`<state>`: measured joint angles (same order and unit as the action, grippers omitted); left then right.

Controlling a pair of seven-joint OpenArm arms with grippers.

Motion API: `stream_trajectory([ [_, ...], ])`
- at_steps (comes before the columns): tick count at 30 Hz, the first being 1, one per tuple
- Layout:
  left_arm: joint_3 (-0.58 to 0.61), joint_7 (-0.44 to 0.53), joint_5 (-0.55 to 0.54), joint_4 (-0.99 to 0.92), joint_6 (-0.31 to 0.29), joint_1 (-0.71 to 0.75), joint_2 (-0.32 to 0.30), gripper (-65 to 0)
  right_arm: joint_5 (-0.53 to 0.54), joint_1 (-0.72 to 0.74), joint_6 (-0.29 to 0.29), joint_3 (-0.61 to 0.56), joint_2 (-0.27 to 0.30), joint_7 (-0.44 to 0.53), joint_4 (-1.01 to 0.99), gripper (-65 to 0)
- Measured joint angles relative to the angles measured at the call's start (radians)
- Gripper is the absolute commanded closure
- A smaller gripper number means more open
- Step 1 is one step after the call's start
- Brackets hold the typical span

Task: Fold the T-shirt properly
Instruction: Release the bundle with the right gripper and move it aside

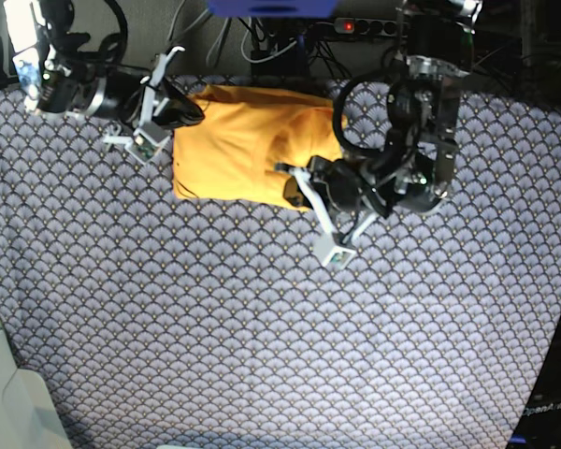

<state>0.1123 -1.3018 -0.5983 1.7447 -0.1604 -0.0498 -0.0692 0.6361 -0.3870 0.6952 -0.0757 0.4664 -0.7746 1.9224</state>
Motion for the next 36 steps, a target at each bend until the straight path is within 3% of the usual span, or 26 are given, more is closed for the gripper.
stream_trajectory([
  [4,0.002,-0.102,-0.08,0.078,0.001,0.0,-0.006,0.0,0.004,0.026,-0.001,0.123,-0.001,0.008,-0.003,0.0],
  [11,0.015,-0.111,-0.092,0.163,-0.001,0.099,-0.119,0.0,0.002,0.105,-0.001,0.289,0.005,0.002,-0.047,0.0],
  [14,0.032,-0.093,-0.085,0.178,0.0,0.134,-0.174,0.0,0.006,0.175,0.003,0.283,0.027,0.005,-0.14,0.0],
  [17,0.137,-0.109,-0.087,0.178,-0.001,0.154,-0.229,0.0,-0.008,0.241,-0.003,0.241,0.034,-0.008,-0.242,0.0],
  [23,0.285,-0.105,-0.091,0.172,0.0,0.145,-0.219,0.0,0.0,0.314,-0.001,0.169,0.028,0.002,-0.333,0.0],
  [36,0.295,-0.103,-0.077,-0.015,0.003,0.078,-0.194,0.0,0.001,0.442,-0.002,0.036,-0.008,0.002,-0.472,0.0],
])
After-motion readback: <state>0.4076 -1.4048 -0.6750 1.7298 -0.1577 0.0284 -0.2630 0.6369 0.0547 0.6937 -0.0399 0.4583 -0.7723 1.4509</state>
